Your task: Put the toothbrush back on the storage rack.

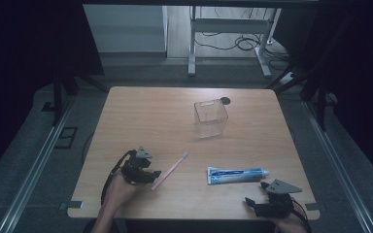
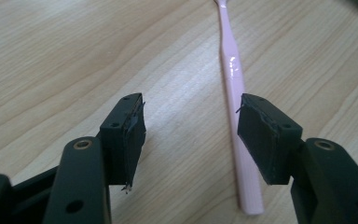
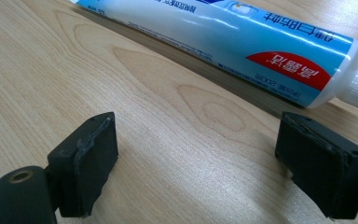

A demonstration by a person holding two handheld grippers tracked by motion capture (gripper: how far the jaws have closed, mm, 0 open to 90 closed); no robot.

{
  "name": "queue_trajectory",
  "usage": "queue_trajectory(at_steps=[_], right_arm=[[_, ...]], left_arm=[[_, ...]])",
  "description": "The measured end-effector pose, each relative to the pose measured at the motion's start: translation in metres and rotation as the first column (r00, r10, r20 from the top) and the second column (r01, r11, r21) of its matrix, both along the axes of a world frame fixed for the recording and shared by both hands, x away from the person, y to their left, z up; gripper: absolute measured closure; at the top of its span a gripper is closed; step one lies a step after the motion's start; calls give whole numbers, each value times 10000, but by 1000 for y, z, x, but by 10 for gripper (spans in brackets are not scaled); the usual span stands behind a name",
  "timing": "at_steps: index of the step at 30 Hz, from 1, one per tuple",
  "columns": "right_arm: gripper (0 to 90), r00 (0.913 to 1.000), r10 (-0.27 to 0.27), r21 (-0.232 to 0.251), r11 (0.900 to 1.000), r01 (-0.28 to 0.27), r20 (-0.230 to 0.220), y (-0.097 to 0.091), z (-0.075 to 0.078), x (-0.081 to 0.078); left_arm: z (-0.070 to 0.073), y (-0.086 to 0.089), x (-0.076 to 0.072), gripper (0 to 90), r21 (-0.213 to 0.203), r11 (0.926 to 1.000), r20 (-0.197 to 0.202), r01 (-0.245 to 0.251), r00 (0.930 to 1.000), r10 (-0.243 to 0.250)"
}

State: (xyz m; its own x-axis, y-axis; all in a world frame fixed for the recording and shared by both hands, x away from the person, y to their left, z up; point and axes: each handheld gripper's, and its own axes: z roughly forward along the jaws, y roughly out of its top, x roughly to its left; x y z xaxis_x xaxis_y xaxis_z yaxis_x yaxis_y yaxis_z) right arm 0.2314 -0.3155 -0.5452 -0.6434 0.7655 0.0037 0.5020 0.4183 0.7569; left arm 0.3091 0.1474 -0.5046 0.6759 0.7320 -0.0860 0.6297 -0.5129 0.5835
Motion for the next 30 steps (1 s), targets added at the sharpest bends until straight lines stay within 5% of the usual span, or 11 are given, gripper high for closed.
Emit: queue_trajectory(at_steps=[13, 30], right_arm=[[125, 10000, 7, -7, 10000, -7, 3, 0, 0, 0], [126, 10000, 52, 2, 10000, -52, -5, -1, 0, 0]], left_arm=[[6, -26, 15, 448, 879, 9935, -921, 719, 9937, -638], [10, -64, 40, 552, 2104, 9666, -2187, 1464, 9707, -994]])
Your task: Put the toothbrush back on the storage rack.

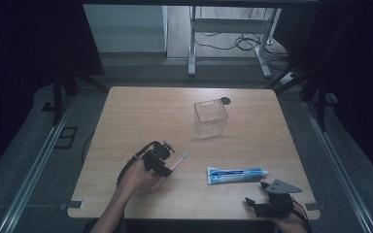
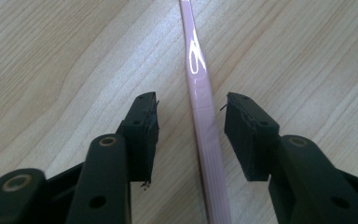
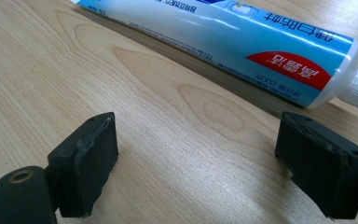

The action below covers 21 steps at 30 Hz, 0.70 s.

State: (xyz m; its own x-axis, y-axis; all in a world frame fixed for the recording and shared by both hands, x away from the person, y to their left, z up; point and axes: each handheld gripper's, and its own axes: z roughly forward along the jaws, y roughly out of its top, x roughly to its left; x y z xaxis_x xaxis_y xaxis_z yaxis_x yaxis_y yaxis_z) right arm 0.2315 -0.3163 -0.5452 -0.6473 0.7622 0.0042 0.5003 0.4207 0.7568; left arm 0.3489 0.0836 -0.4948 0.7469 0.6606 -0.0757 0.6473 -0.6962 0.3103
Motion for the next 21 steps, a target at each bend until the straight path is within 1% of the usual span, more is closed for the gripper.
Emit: queue_trajectory(at_steps=[2, 5, 6, 8, 10, 11, 12, 13, 14, 15, 16, 17, 21], right_arm=[[125, 10000, -1, 0, 10000, 1, 4, 0, 0, 0], [126, 10000, 2, 0, 10000, -2, 7, 0, 0, 0], [126, 10000, 4, 1, 10000, -4, 6, 0, 0, 0], [126, 10000, 3, 2, 10000, -3, 5, 0, 0, 0], [125, 10000, 3, 5, 10000, -3, 5, 0, 0, 0], [125, 10000, 3, 5, 10000, -3, 5, 0, 0, 0], [126, 10000, 1, 8, 10000, -1, 4, 0, 0, 0], [126, 10000, 1, 8, 10000, -1, 4, 0, 0, 0], [125, 10000, -1, 8, 10000, 1, 5, 0, 0, 0], [126, 10000, 0, 8, 10000, 0, 4, 0, 0, 0], [126, 10000, 0, 8, 10000, 0, 4, 0, 0, 0], [126, 10000, 1, 10, 10000, -1, 6, 0, 0, 0], [125, 10000, 1, 13, 10000, -1, 6, 0, 0, 0]], left_arm=[[0, -2, 1, 571, 81, 10000, -59, 39, 10000, -39], [0, -9, 6, 601, 304, 9995, -318, 66, 9995, -57], [0, -11, 8, 611, 436, 9989, -392, 148, 9991, -131], [-1, -12, 9, 622, 495, 9987, -435, 152, 9990, -130], [-1, -17, 12, 655, 660, 9977, -563, 137, 9984, -100], [-1, -17, 12, 664, 660, 9977, -563, 137, 9984, -100], [-2, -20, 14, 674, 784, 9967, -741, 220, 9971, -161], [-2, -20, 14, 683, 784, 9967, -741, 220, 9971, -161], [-3, -22, 16, 688, 972, 9949, -877, 275, 9960, -189], [-3, -23, 17, 694, 1065, 9939, -950, 290, 9953, -188], [-3, -23, 17, 699, 1065, 9939, -950, 290, 9953, -188], [-5, -26, 18, 703, 1240, 9919, -1031, 291, 9945, -163], [-5, -29, 18, 721, 1436, 9892, -978, 281, 9951, -141]])
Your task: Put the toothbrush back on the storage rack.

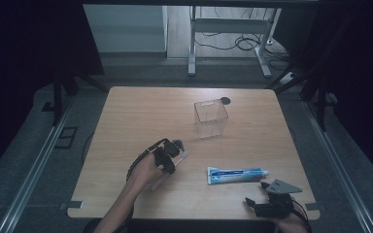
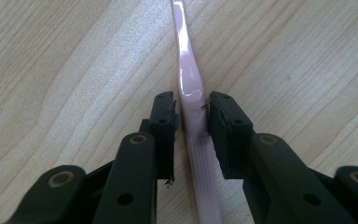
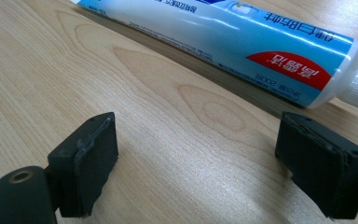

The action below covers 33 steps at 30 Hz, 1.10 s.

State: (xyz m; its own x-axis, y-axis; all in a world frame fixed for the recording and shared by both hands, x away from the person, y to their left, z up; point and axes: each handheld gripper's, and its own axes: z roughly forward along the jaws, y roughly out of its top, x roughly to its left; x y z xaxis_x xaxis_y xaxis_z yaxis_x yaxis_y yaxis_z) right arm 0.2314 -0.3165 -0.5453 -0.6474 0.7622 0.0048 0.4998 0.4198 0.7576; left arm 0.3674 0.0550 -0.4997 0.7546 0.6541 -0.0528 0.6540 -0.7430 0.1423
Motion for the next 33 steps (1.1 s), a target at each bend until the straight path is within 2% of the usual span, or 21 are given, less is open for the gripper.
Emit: queue_trajectory(at_steps=[3, 9, 12, 19, 23, 28, 33], right_arm=[[126, 10000, 0, 1, 10000, 0, 0, 0, 0, 0], [126, 10000, -1, 2, 10000, 1, -2, 0, 0, 0], [126, 10000, 0, 2, 10000, 0, -3, 0, 0, 0], [126, 10000, -2, 4, 10000, 2, -1, 0, 0, 0], [126, 10000, -12, 12, 10000, 12, 0, 0, 0, 0], [125, 10000, -11, 12, 10000, 11, 1, 0, 0, 0], [126, 10000, -13, 12, 10000, 13, 3, 0, 0, 0]], left_arm=[[0, -3, 1, 777, 176, 9998, -73, -48, 10000, 50], [1, -2, 2, 789, 170, 9998, -192, -53, 9998, 57], [0, -2, 2, 789, -37, 9997, -93, -228, 9997, 227], [6, 0, 3, 789, -258, 9996, 22, -81, 10000, 82], [12, 1, 3, 789, -594, 9982, 164, -96, 9998, 106], [16, 2, 3, 789, -811, 9967, 262, -74, 9996, 95], [23, 4, 4, 789, -1096, 9940, 548, -13, 9985, 74]])
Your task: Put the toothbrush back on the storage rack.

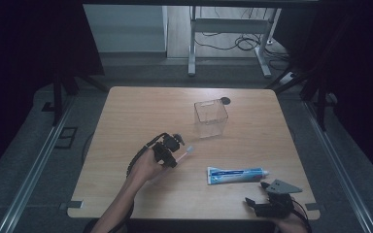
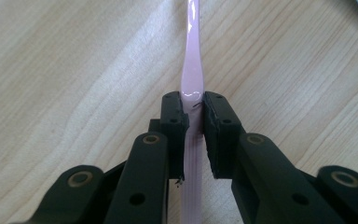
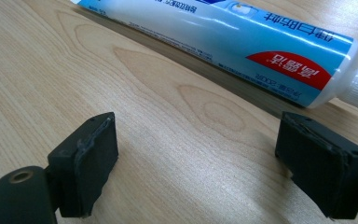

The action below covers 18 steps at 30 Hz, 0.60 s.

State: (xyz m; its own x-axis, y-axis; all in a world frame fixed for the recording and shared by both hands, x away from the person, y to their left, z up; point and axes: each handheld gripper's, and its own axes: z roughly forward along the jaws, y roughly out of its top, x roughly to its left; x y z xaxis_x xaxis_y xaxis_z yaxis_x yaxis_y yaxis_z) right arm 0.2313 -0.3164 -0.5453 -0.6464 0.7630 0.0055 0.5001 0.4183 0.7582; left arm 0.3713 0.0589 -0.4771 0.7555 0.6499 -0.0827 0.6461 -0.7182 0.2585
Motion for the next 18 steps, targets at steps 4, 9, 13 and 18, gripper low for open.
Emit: queue_trajectory(at_steps=[4, 9, 13, 18], right_arm=[[125, 10000, 1, -1, 10000, -1, 0, 0, 0, 0], [125, 10000, 0, 0, 10000, 0, 2, 0, 0, 0], [125, 10000, -2, -2, 10000, 2, 6, 0, 0, 0], [125, 10000, -2, 1, 10000, 2, 6, 0, 0, 0]], left_arm=[[4, 1, 0, 789, -176, 9998, 139, -39, 9999, 42], [13, 1, 2, 789, -401, 9992, 363, -16, 9993, 30], [23, 1, 4, 789, -619, 9981, 628, -12, 9980, 51], [32, 0, 7, 789, -914, 9958, 809, -19, 9967, 93]])
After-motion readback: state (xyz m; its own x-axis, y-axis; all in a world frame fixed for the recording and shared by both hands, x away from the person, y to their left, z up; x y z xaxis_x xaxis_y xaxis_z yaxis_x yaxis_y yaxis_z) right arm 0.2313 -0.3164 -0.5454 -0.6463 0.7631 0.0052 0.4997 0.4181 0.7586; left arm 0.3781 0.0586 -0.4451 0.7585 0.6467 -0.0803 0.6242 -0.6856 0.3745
